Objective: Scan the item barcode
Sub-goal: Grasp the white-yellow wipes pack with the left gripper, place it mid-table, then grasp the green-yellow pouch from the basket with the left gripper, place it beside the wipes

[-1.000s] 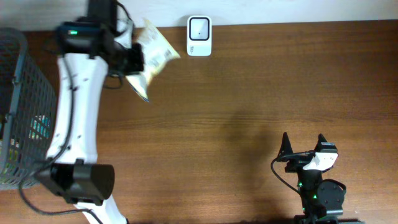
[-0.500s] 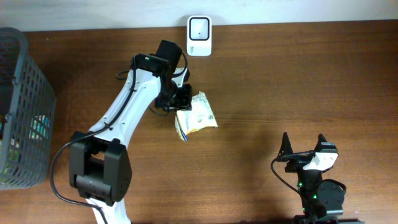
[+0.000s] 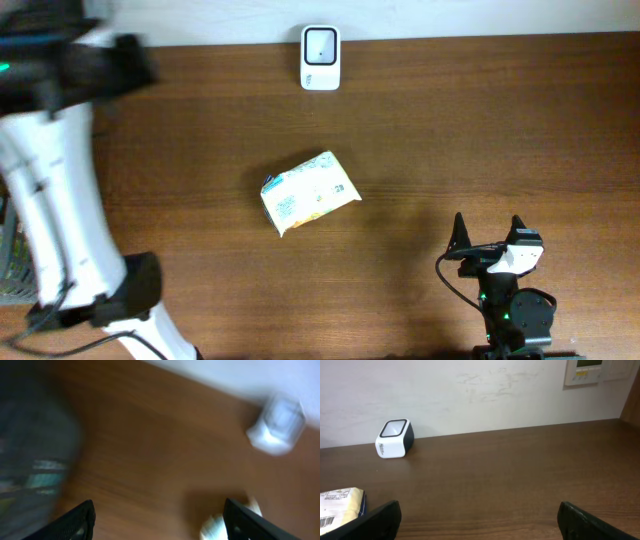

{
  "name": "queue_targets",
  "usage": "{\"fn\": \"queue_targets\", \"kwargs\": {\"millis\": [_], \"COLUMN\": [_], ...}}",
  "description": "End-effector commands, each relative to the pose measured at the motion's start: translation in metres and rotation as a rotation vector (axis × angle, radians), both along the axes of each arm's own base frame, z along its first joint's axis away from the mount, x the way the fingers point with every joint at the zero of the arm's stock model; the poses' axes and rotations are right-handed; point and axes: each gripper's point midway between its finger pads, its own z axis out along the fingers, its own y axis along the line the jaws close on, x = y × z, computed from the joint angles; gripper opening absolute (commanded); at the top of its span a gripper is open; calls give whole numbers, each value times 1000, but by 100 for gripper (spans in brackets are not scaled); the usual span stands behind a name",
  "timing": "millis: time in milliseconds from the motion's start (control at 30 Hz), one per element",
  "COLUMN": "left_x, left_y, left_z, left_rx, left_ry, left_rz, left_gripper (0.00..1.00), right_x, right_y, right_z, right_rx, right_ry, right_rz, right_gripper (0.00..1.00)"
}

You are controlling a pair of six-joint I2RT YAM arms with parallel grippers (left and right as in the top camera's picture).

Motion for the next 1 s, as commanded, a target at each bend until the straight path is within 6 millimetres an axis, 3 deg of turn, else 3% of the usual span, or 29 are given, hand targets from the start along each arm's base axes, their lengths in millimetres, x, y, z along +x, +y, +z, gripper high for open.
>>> {"fn": "queue_targets", "kwargs": {"millis": [0, 67, 133, 200, 233, 300, 367, 567, 733, 867, 967], "left_x": [-43, -71, -94, -117, -132, -146, -157, -161, -146, -138, -133], "left_y": [108, 162, 193, 216, 231, 248, 263, 292, 297, 306, 311], "left_z": [21, 3, -21, -52, -76, -105, -147, -247, -301, -309, -309], "left_rx": [29, 7, -38, -98, -136, -159, -189, -99, -10, 42, 56], "left_ry": [-56, 2, 75, 162, 228, 291, 357, 457, 466, 441, 420], "left_rz": [320, 478, 601, 716, 778, 832, 866, 643, 359, 320, 323], "left_gripper": [80, 79, 77, 76, 75, 73, 73, 73, 76, 74, 66], "right_x": [0, 0, 0, 0, 0, 0, 0, 0, 0, 0, 0], "right_y": [-3, -3, -3, -3, -3, -3, -3, -3, -3, -3, -3], "right_z": [-3, -3, -3, -3, -3, -3, -3, -3, -3, -3, -3], "right_rx": [0, 0, 0, 0, 0, 0, 0, 0, 0, 0, 0], "right_ry": [3, 3, 3, 3, 3, 3, 3, 3, 3, 3, 3], "right_rz": [-17, -17, -17, -17, -17, -17, -17, -17, -17, -17, -17], "right_gripper": [99, 99, 99, 99, 99, 99, 99, 99, 99, 99, 99]}}
